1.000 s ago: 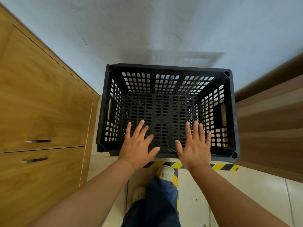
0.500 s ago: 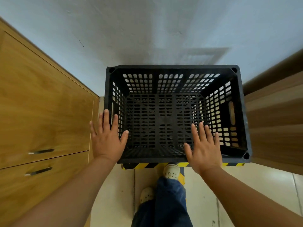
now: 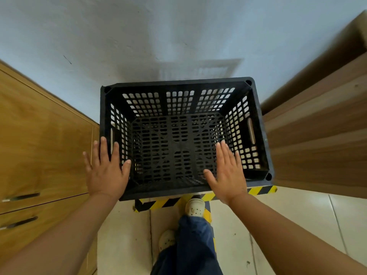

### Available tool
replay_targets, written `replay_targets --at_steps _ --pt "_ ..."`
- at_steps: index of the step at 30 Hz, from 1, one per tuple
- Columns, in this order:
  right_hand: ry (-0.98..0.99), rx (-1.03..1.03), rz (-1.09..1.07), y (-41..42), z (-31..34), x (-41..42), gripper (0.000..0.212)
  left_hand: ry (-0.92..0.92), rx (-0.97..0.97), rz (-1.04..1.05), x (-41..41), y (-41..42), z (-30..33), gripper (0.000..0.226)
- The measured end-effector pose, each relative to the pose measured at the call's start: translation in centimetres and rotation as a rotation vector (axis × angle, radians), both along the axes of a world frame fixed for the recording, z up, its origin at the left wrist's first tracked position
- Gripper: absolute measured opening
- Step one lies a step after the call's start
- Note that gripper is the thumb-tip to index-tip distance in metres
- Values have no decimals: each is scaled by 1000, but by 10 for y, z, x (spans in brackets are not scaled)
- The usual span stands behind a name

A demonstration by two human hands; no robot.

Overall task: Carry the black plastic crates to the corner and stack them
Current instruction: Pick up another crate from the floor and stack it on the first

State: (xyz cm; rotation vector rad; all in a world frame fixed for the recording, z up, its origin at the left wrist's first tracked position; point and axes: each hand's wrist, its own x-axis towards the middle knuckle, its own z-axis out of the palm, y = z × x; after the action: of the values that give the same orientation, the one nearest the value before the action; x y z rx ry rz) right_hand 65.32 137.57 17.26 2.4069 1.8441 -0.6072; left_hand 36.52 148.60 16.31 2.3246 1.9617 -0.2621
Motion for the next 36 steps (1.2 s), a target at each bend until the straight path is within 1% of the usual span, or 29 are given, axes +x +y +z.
replay_targets --at_steps 3,6,9,13,16,20,25,29,33,36 --pt "-97 79 38 -5 1 34 78 -17 30 -13 1 10 -1 70" --pt "-227 43 74 -7 1 72 78 -11 63 -63 2 26 -4 72" --pt "-274 0 137 -4 -1 93 78 -3 78 -94 6 47 -9 70" --pt "-289 -17 190 1 -4 99 77 -13 76 -83 11 64 -15 60" --pt "-285 -23 194 1 -3 100 77 3 52 -84 11 64 -14 65" --pt "-273 -26 203 2 -1 101 76 16 57 -79 11 65 -12 58" --pt "-261 -33 209 4 1 102 74 26 24 -74 13 66 -9 68" --pt "-253 -42 202 5 3 102 78 2 -1 -71 13 66 -5 69" --pt "-251 15 203 36 2 115 79 5 36 -87 16 87 -3 67" --pt "-276 52 167 80 -2 136 82 3 59 -72 26 119 -2 76"
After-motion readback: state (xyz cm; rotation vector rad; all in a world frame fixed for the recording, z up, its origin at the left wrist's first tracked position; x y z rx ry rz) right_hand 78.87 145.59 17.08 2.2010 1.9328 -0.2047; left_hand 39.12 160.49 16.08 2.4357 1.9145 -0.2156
